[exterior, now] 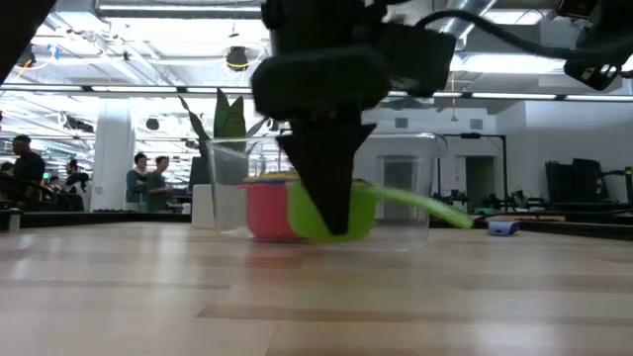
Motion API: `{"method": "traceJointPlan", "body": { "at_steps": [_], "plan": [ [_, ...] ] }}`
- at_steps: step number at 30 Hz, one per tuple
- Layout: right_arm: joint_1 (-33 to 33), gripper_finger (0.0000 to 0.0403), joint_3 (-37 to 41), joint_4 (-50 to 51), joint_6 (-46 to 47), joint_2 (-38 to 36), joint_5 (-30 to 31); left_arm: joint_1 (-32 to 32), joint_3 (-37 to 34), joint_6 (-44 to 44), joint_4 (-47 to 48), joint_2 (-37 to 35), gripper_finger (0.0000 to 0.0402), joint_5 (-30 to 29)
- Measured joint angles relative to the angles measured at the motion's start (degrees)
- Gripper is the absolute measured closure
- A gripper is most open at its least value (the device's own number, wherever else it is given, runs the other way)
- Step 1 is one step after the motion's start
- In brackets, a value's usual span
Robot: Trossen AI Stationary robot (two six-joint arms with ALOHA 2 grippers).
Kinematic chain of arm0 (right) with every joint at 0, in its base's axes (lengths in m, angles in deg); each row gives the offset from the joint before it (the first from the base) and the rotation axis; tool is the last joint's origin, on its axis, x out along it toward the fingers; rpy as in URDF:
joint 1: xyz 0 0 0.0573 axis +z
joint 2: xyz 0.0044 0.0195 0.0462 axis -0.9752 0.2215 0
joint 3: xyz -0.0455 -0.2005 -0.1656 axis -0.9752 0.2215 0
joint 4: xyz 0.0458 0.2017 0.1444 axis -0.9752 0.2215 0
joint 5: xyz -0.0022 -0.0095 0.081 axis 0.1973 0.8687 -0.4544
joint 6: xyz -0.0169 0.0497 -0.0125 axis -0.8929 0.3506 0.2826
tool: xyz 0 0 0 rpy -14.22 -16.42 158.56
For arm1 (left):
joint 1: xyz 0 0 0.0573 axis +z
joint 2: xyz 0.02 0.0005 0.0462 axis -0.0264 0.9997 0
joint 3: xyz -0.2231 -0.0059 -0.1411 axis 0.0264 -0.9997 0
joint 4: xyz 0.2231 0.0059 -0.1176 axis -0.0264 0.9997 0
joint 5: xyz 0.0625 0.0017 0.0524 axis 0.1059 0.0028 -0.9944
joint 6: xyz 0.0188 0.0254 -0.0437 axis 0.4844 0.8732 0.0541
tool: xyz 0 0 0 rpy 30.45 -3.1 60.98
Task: Nest measuring cups in basket
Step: Stack the green measuring cup into the yellow measuring cup
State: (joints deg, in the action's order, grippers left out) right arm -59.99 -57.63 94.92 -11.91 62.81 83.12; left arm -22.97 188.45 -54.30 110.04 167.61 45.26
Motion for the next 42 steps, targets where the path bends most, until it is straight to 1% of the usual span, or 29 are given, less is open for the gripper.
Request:
{"method": "traceJointPlan", "body": {
  "at_steps": [5,7,9,11,14,15,17,19,22,23,26,29,31,34,37,42],
  "plan": [
    [0.0,0.0362,0.0,0.0,0.0,0.0,0.0,0.1,1.2,0.0,1.6,0.0,0.0399,-1.0],
    [0.0,0.0362,0.0,0.0,0.0,0.0,0.0,0.1,1.3,-0.7,1.9,-0.1,0.0399,0.4],
    [0.0,0.0362,0.0,0.0,0.0,0.0,0.0,0.0,3.2,-2.0,4.9,-0.1,0.04,3.2],
    [0.0,0.0362,0.0,0.0,0.0,0.0,0.0,-0.6,7.7,-3.8,9.7,-0.2,0.04,4.9],
    [0.0,0.0362,0.0,0.0,0.0,0.0,0.2,-1.9,18.7,-6.4,20.3,-0.5,0.0401,6.3],
    [0.0,0.0362,0.0,0.0,0.0,0.0,0.2,-2.3,20.6,-7.9,21.4,-1.2,0.0401,6.4],
    [0.0,0.0362,0.0,0.0,0.0,0.0,0.2,-2.8,16.4,-12.8,20.2,-6.9,0.0401,7.0],
    [0.0,0.0362,0.0,-0.1,0.0,0.1,0.3,-2.7,13.1,-18.2,21.5,-11.5,0.0401,6.2],
    [0.0,0.0362,0.0,-0.5,0.0,0.1,0.3,-1.1,11.5,-23.8,28.7,-15.9,0.0401,-0.2],
    [0.0,0.0362,0.0,-0.5,0.0,0.1,0.3,0.0,11.2,-24.2,28.0,-17.0,0.0401,-2.7],
    [0.0,0.0362,0.0,-0.5,0.0,0.1,0.4,4.8,10.5,-19.8,26.1,-19.9,0.0401,-6.2],
    [0.0,0.0362,0.0,-0.5,0.0,0.2,0.4,11.6,10.5,-12.0,24.7,-20.2,0.0401,-6.7],
    [0.0,0.0362,0.0,-0.4,0.0,0.1,0.4,16.2,10.5,-6.8,23.3,-19.2,0.0401,-4.8],
    [0.0,0.0362,0.0,-0.4,0.0,0.1,0.4,21.3,10.5,-2.5,18.3,-16.9,0.0401,0.6],
    [0.0,0.0362,0.0,-0.2,0.0,0.1,0.4,22.0,10.5,-0.7,14.6,-14.0,0.0401,3.4],
    [0.0,0.0362,0.0,-0.2,0.0,0.1,0.4,18.1,9.9,-1.4,15.1,-12.3,0.0401,4.6]
  ]
}}
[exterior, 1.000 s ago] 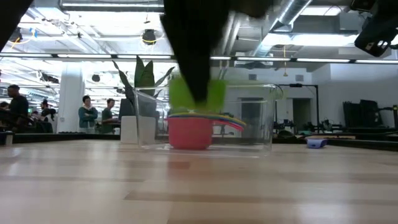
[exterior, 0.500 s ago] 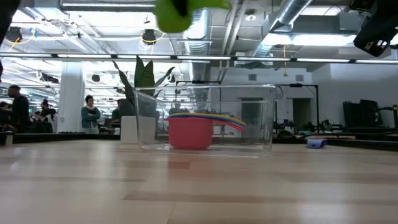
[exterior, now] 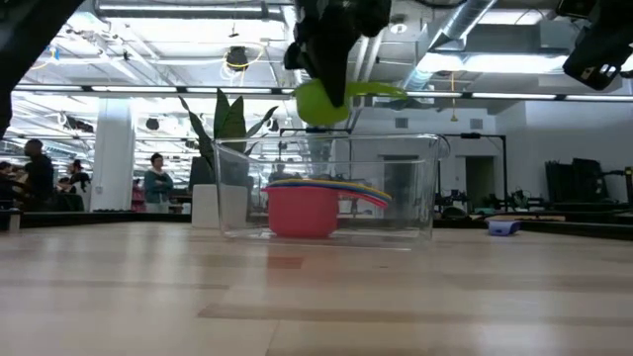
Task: Nest measuring cups in basket
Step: Stack the green measuring cup into the yellow measuring cup
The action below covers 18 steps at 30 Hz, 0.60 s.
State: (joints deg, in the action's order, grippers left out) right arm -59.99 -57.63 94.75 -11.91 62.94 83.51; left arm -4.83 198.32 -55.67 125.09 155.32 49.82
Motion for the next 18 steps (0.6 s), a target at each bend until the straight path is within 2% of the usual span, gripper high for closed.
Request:
{"method": "traceJointPlan", "body": {
  "at_steps": [8,13,18],
  "plan": [
    [0.0,0.0362,0.0,-0.1,0.0,0.0,0.0,-5.2,-8.2,-5.1,-1.1,-0.1,0.0401,-1.3],
    [0.0,0.0362,0.0,-0.2,0.0,0.0,0.0,-5.6,-11.2,-5.7,-7.6,-0.1,0.0401,-1.9],
    [0.0,0.0362,0.0,-0.2,0.0,0.0,-0.1,-4.4,-13.6,-4.8,-7.5,-0.1,0.0401,-1.6]
  ]
}}
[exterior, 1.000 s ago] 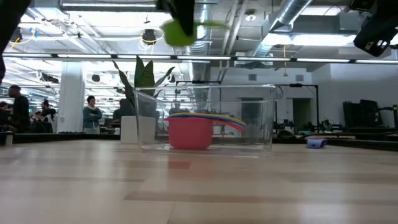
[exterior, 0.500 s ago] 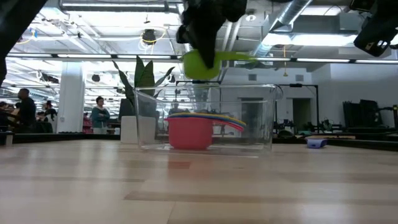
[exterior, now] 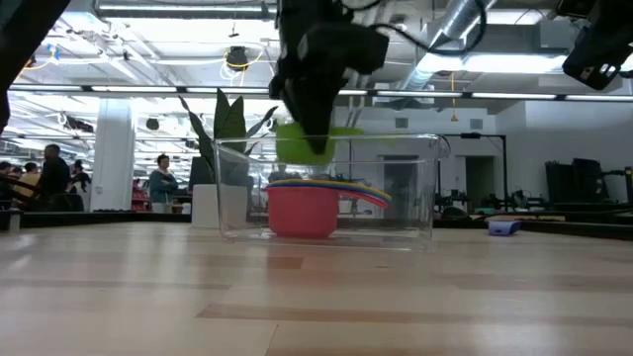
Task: Nest measuring cups in basket
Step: Stack the green measuring cup into the yellow measuring cup
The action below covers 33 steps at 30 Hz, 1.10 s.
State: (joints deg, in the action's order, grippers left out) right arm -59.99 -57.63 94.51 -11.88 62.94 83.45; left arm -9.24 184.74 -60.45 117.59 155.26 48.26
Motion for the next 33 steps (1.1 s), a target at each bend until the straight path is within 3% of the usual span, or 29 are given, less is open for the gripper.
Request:
{"method": "traceJointPlan", "body": {
  "at_steps": [12,16,33],
  "plan": [
    [0.0,0.0362,0.0,0.0,0.0,0.0,-0.1,3.0,-3.2,3.5,-1.8,0.0,0.0401,0.0],
    [0.0,0.0362,0.0,0.0,0.0,0.0,-0.1,4.2,-3.2,4.3,-1.9,0.0,0.0401,3.1],
    [0.0,0.0362,0.0,0.0,0.0,0.0,-0.1,4.6,-3.2,8.1,-1.8,0.0,0.036,4.8]
  ]
}}
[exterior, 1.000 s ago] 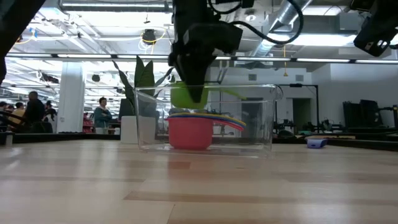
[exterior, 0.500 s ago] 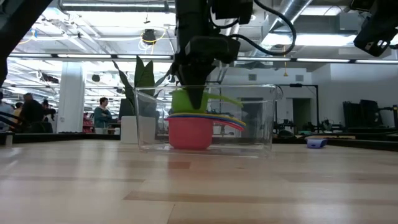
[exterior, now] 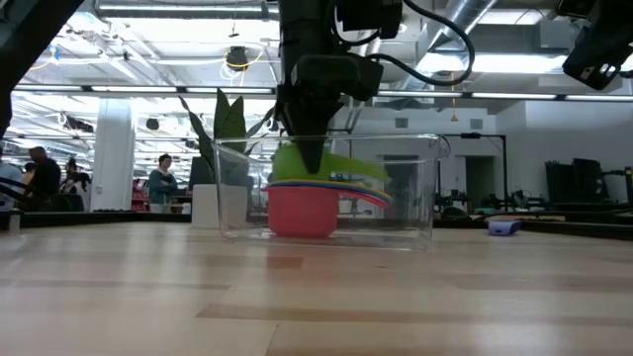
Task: Nest measuring cups in basket
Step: Stack the green measuring cup into the yellow measuring cup, then adjust the transparent bin
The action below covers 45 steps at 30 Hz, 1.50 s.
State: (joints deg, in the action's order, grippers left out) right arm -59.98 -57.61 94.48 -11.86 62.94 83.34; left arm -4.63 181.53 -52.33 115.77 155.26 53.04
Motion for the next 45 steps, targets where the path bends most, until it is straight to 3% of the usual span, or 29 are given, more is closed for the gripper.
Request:
{"method": "traceJointPlan", "body": {
  "at_steps": [15,24,27,35,40,45],
  "plan": [
    [0.0,0.0362,0.0,0.0,0.0,0.0,0.0,0.1,0.9,-0.4,1.9,0.0,0.0286,2.0],
    [0.0,0.0362,0.0,0.0,0.0,0.0,0.0,-1.7,21.9,-10.6,18.0,-0.1,0.028,16.8],
    [0.0,0.0362,0.0,0.0,0.0,0.0,0.0,-5.4,26.6,-10.9,21.9,-0.3,0.028,17.4],
    [0.0,0.0362,0.0,-4.9,-3.4,0.0,-1.9,-18.0,25.9,-18.6,20.5,-0.2,0.028,15.3],
    [1.9,0.0362,0.0,-15.1,-7.5,3.5,-10.9,-26.4,25.2,-26.1,20.5,0.0,0.028,3.9],
    [7.9,0.0366,-1.8,-30.0,-6.3,12.6,-11.6,-32.9,25.2,-31.6,21.8,-0.1,0.0282,-7.0]
  ]
}}
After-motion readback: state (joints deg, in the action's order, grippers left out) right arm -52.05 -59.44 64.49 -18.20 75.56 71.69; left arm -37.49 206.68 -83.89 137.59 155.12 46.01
